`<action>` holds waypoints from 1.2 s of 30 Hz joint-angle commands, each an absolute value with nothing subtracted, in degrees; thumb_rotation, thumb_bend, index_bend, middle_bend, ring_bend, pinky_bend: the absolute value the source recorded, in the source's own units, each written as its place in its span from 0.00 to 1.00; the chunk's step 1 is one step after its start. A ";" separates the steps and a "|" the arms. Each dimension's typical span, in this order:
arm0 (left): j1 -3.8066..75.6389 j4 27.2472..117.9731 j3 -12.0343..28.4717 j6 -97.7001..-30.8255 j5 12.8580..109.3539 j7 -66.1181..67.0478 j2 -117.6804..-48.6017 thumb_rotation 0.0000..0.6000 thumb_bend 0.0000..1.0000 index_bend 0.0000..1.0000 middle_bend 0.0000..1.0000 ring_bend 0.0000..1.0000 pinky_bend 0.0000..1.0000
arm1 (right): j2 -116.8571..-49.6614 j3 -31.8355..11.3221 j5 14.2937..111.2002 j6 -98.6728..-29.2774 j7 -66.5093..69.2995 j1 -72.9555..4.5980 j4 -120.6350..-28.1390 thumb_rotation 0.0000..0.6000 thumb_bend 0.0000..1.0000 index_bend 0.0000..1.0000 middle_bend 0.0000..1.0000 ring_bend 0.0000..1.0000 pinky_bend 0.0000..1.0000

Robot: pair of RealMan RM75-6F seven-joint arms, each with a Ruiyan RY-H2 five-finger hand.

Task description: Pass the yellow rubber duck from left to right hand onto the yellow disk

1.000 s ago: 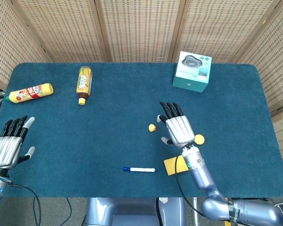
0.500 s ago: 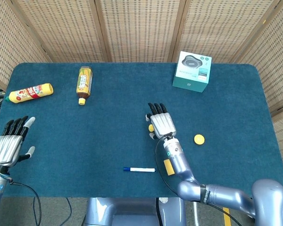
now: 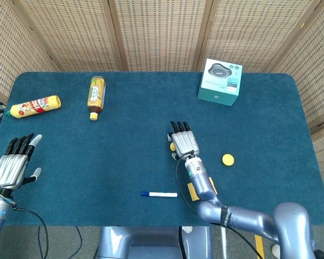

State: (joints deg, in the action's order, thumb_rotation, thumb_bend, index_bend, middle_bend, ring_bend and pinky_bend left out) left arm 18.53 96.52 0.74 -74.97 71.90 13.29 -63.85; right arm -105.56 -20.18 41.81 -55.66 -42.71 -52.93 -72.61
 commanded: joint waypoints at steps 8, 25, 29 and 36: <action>18.17 96.24 1.56 -74.23 71.70 13.24 -63.84 1.00 0.34 0.00 0.00 0.00 0.00 | -107.62 -19.23 40.10 -53.96 -42.23 -54.59 -67.59 1.00 0.22 0.38 0.04 0.00 0.00; 17.69 96.47 2.38 -72.99 71.95 13.14 -63.49 1.00 0.34 0.00 0.00 0.00 0.00 | -109.84 -18.34 38.19 -51.27 -41.38 -55.98 -61.50 1.00 0.23 0.41 0.04 0.00 0.00; 17.76 96.41 2.46 -72.56 71.95 13.24 -63.58 1.00 0.34 0.00 0.00 0.00 0.00 | -109.86 -18.36 38.18 -51.17 -41.44 -56.25 -61.20 1.00 0.23 0.43 0.04 0.00 0.00; 17.58 96.61 2.64 -72.44 72.21 13.03 -63.40 1.00 0.34 0.00 0.00 0.00 0.00 | -109.53 -18.28 37.48 -51.29 -41.98 -56.33 -60.85 1.00 0.23 0.44 0.05 0.00 0.00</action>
